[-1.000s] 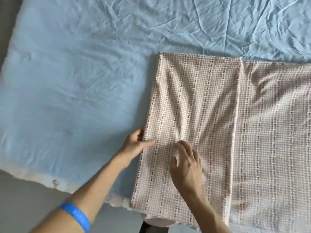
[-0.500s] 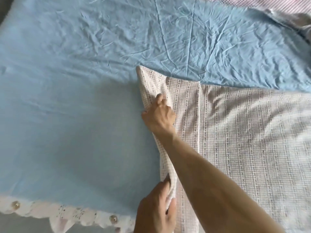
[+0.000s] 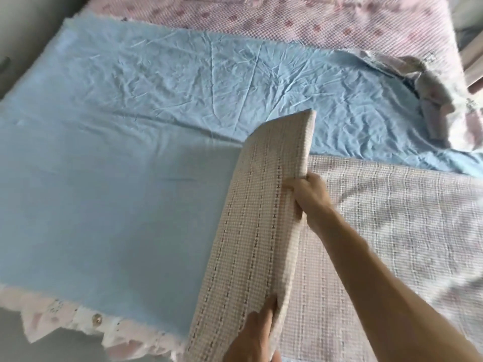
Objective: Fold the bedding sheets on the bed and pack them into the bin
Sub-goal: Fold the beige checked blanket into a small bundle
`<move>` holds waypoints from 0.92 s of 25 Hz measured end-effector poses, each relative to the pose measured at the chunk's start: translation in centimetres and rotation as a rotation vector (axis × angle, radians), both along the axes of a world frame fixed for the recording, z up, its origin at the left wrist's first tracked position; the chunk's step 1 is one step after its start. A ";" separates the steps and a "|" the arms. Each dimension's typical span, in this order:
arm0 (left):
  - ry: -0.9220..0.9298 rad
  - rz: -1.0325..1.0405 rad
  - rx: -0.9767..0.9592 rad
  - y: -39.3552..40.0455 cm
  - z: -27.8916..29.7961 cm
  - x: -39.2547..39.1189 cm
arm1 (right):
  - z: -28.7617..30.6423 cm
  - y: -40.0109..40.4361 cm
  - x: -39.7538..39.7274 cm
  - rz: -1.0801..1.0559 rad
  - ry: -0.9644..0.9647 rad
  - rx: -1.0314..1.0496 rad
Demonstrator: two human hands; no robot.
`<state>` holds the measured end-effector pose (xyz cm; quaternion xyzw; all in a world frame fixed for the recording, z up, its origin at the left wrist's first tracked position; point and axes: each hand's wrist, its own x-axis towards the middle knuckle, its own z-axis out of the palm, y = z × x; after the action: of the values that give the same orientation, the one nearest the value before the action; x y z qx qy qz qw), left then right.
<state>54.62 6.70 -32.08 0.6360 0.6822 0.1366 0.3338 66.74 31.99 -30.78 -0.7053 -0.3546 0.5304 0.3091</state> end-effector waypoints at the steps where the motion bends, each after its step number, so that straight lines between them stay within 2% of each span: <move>1: 0.032 -0.017 -0.009 0.2 -0.6 2.6 | -0.2 0.2 2.6 -0.022 0.021 -0.017; 5: 0.111 -0.089 -0.122 0.7 -5.2 11.6 | -3.6 1.4 9.8 -0.007 -0.005 -0.102; 8: 0.160 -0.083 -0.227 0.4 -9.4 14.3 | -7.7 1.6 13.4 0.007 -0.056 -0.175; 11: 0.142 0.015 -0.226 -0.3 -9.9 11.8 | -10.6 2.3 15.0 -0.060 0.016 -0.221; 14: 0.155 0.165 0.079 -1.5 -9.7 6.7 | -12.3 3.2 15.9 -0.162 0.042 -0.156; 15: 0.193 0.239 0.067 -1.5 -9.9 5.1 | -12.8 3.2 16.0 -0.158 0.003 -0.122; 17: 0.298 0.360 -0.106 -0.8 -11.0 1.3 | -13.4 3.1 16.1 -0.142 -0.060 -0.056; 19: 0.212 0.524 -0.269 -0.6 -11.1 -0.8 | -13.3 2.3 16.6 -0.126 -0.050 -0.074; 22: -0.185 0.722 -0.378 -0.7 -10.2 -2.1 | -12.6 -1.5 17.3 0.009 0.107 -0.219; 23: -0.296 0.752 -0.417 -0.9 -10.0 -2.5 | -12.5 -3.5 17.1 0.041 0.077 -0.242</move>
<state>52.08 5.78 -42.13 0.2367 0.8237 0.1977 0.4758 83.86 28.51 -43.23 -0.7091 -0.2903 0.6022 0.2241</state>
